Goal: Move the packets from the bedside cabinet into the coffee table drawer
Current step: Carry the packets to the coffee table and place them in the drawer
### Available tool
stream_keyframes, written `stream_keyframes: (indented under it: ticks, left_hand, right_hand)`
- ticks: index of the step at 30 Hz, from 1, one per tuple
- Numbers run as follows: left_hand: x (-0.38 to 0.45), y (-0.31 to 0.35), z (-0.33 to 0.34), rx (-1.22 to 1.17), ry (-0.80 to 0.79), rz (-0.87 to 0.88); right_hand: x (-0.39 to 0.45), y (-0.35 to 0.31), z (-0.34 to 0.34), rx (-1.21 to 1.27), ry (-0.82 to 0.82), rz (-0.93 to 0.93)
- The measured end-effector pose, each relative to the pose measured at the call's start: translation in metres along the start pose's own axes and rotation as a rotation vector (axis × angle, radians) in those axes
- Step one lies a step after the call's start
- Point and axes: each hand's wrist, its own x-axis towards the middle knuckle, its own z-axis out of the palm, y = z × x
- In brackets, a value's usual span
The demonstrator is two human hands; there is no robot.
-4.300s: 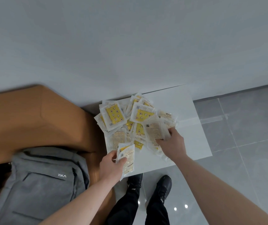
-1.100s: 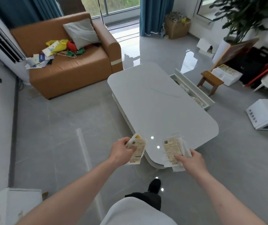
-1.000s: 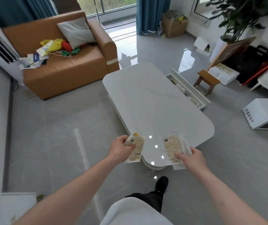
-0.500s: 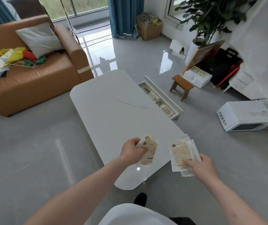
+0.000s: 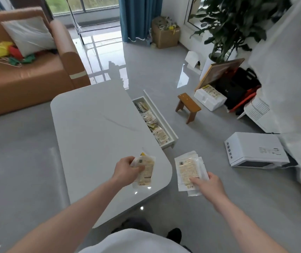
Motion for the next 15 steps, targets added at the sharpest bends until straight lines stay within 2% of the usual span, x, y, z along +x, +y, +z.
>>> stream_keyframes:
  ticks: [4,8,15]
  left_hand:
    - [0.002,0.016,0.023,-0.058,0.103,-0.07]
    - [0.013,0.013,0.039,-0.117,0.18,-0.176]
    - [0.094,0.051,0.072,-0.194,0.215,-0.256]
  right_hand:
    - [0.053,-0.02,-0.045,-0.053,-0.063,-0.045]
    - [0.096,-0.041,-0.063,-0.08,-0.132,-0.081]
    - [0.183,-0.081,-0.101,-0.157,-0.173,-0.106]
